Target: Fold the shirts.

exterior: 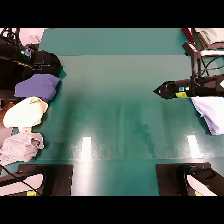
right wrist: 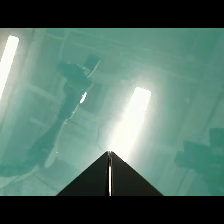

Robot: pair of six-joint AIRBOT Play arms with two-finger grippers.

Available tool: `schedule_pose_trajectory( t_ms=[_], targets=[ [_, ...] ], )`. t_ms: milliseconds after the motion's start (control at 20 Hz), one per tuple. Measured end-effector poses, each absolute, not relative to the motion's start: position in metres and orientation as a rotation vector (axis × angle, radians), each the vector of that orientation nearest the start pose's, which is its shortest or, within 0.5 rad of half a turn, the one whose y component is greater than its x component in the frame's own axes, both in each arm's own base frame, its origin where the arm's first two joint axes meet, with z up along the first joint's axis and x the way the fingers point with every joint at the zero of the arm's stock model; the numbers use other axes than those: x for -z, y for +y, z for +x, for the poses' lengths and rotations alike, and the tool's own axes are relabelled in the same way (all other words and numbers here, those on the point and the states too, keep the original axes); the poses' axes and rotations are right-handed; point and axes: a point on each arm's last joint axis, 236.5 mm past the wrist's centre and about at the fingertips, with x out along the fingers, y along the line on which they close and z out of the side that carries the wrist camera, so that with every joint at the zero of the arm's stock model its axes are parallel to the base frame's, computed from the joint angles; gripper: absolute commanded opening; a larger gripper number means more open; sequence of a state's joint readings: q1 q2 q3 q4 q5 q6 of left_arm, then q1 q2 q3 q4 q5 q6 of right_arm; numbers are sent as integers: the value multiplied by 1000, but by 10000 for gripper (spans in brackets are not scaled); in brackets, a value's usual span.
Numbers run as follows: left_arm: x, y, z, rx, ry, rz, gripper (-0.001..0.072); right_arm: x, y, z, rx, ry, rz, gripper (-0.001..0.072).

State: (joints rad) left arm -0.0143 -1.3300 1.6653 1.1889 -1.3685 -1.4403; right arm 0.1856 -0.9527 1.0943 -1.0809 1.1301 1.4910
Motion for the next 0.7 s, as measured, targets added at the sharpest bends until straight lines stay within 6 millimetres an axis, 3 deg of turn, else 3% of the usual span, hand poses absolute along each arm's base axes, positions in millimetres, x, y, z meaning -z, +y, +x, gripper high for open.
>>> schedule_pose_trajectory(
  t_ms=[700],
  targets=[
    [-175, -93, 428, 379, 998, -139, 27, -133, 167, 327, -517, 983, 266, 18]
  ],
)
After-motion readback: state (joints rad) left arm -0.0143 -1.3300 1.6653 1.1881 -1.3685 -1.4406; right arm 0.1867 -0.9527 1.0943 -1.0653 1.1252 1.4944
